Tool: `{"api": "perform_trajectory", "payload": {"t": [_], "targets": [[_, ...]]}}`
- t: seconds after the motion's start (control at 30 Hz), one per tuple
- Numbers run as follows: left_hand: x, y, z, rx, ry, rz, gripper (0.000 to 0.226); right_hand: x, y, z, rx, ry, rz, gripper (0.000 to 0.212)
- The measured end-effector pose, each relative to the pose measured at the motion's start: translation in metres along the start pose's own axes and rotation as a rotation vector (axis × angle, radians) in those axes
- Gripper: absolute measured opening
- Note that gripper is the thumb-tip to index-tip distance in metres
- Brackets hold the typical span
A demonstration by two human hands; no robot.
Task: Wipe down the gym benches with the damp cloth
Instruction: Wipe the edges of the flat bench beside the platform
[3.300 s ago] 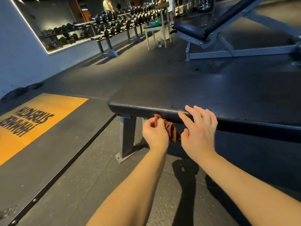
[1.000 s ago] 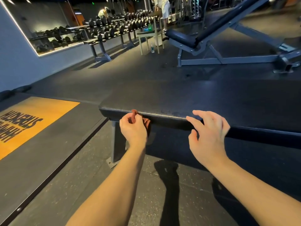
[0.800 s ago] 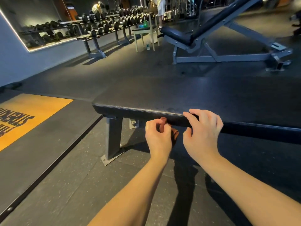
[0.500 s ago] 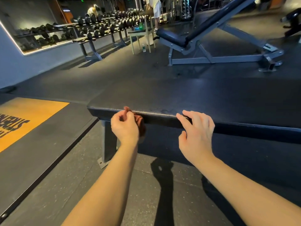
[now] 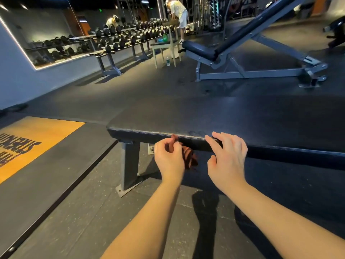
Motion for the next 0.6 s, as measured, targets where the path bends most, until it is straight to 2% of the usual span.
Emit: {"api": "perform_trajectory", "payload": {"t": [0.13, 0.27, 0.37, 0.5, 0.6], "targets": [[0.021, 0.055, 0.053, -0.234, 0.173, -0.084, 0.012, -0.001, -0.001, 0.0, 0.02, -0.02, -0.008, 0.059], [0.007, 0.034, 0.037, -0.197, 0.135, -0.103, 0.012, 0.0, -0.001, 0.0, 0.008, -0.03, -0.008, 0.058], [-0.001, -0.003, -0.006, -0.045, 0.074, -0.021, 0.016, 0.0, -0.001, 0.0, 0.021, -0.027, -0.011, 0.058], [-0.013, -0.047, -0.049, 0.316, -0.04, 0.16, 0.014, 0.002, 0.003, 0.0, 0.049, -0.027, 0.02, 0.051], [-0.023, -0.046, -0.044, 0.447, -0.066, 0.204, 0.007, 0.009, 0.019, -0.004, 0.018, -0.03, 0.103, 0.045]]}}
Point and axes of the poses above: each hand's wrist, its own z-axis towards the middle knuckle, its own y-axis out of the back of the hand, x = y × z, the point moved 10 cm from there along z, towards the middle knuckle, and after that the axes turned 7 degrees about y, right-handed, at the moved point
